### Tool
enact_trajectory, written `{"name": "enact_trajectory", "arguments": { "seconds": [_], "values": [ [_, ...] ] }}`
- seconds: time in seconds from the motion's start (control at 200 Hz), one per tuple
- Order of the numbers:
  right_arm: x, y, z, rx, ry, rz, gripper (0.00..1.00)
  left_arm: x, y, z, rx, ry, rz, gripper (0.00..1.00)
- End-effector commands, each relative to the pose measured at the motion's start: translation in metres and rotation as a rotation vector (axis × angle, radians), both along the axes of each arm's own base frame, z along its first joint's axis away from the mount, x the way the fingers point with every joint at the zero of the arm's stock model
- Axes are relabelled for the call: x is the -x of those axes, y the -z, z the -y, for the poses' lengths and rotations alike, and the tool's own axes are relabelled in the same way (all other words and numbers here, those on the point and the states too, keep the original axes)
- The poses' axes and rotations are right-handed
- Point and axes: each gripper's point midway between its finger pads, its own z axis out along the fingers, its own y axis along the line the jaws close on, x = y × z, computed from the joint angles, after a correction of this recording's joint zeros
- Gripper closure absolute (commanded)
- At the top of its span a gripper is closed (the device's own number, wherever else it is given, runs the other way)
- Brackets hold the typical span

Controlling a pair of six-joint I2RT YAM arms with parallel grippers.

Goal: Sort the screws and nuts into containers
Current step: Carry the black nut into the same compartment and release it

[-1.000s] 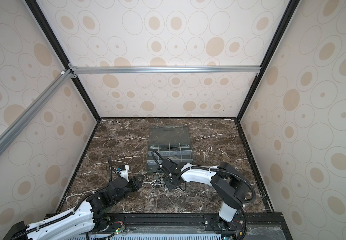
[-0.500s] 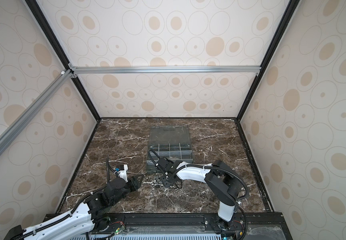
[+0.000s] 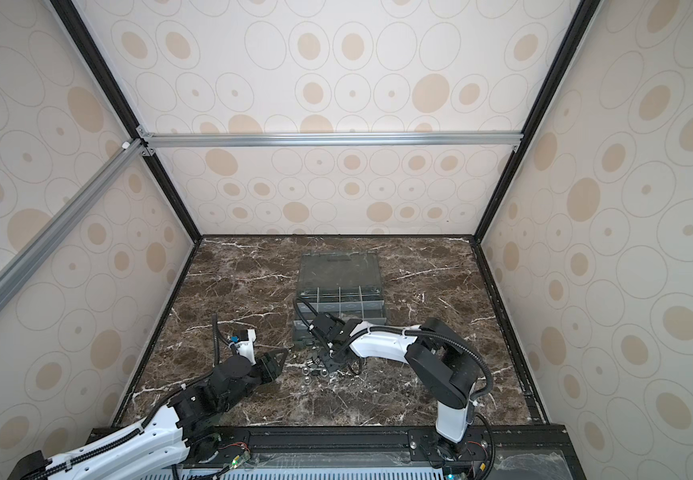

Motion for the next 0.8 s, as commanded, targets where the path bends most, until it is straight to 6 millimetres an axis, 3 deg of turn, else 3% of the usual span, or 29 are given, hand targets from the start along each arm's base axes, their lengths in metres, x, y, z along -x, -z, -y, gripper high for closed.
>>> {"name": "enact_trajectory", "arguments": {
  "seconds": [0.0, 0.115, 0.255, 0.39, 0.53, 0.65, 0.795],
  "values": [
    [0.008, 0.014, 0.011, 0.057, 0.000, -0.025, 0.79, 0.000, 0.002, -0.004, 0.005, -0.024, -0.010, 0.48],
    [0.007, 0.002, 0.008, 0.034, -0.003, -0.010, 0.80, 0.000, 0.002, -0.005, 0.005, -0.026, -0.008, 0.48],
    [-0.006, -0.035, -0.003, -0.018, -0.020, 0.061, 0.80, 0.000, 0.001, -0.005, 0.006, -0.026, -0.005, 0.48],
    [-0.029, -0.076, -0.023, -0.093, -0.036, 0.129, 0.80, 0.000, 0.000, -0.005, 0.006, -0.026, -0.001, 0.47],
    [-0.061, -0.102, -0.044, -0.151, -0.029, 0.164, 0.80, -0.002, -0.004, -0.004, 0.014, -0.028, 0.015, 0.48],
    [-0.088, -0.104, -0.061, -0.158, -0.018, 0.170, 0.81, -0.002, -0.006, -0.002, 0.015, -0.017, 0.020, 0.47],
    [-0.110, -0.087, -0.076, -0.157, 0.012, 0.149, 0.81, 0.000, -0.005, -0.001, 0.008, -0.006, 0.013, 0.47]
  ]
}}
